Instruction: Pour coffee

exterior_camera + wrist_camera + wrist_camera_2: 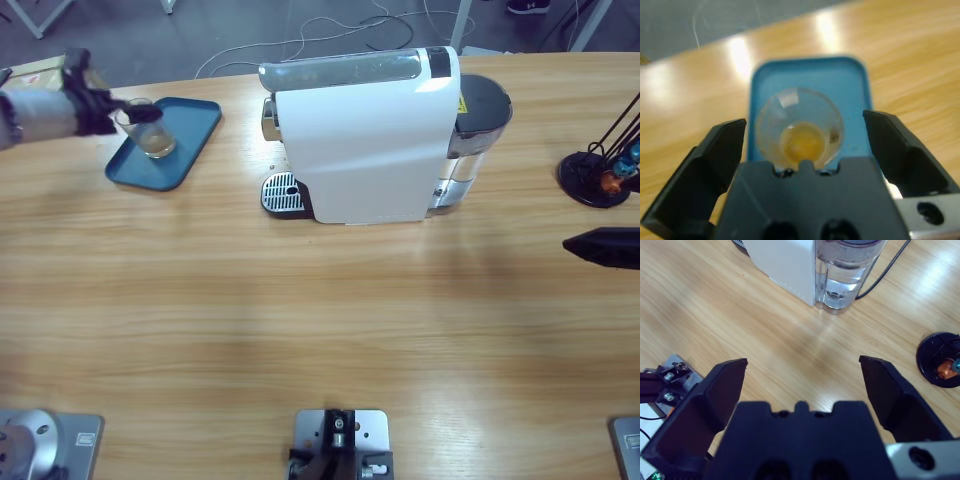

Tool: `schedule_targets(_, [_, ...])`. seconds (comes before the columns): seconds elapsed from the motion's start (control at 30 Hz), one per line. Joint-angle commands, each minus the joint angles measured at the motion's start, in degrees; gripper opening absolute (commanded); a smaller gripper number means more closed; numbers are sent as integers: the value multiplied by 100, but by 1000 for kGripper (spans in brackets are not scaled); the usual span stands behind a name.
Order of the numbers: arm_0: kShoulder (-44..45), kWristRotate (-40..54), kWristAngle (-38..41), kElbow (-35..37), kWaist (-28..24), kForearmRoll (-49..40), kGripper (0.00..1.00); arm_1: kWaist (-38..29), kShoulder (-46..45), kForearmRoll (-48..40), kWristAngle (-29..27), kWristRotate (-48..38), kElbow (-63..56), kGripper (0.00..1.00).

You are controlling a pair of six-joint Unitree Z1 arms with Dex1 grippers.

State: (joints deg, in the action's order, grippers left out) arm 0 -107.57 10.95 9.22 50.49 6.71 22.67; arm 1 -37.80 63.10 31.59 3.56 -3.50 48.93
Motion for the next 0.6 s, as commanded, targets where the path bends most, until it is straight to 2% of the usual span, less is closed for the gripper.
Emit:
schedule_targets(0.03, [2458,-474,-15,-671,342,-794,1000,-52,-342,-12,-66,-70,-103,1000])
schedule_targets(0.17, [3195,-631,17,-451,1565,-2337,995,-52,-688,176,-153,-72,-307,1000])
schedule_targets(0.37, [3921,-1069,-69,-421,3249,-3891,991,-52,-836,228,-312,-266,-416,1000])
schedule_targets(0.43, [4111,-1104,-34,-351,3548,-4353,991,-52,-903,341,-435,-259,-362,1000])
schedule_targets(0.6, [4747,-1557,-361,-776,3601,-4482,991,-52,-945,501,-735,-46,-288,1000])
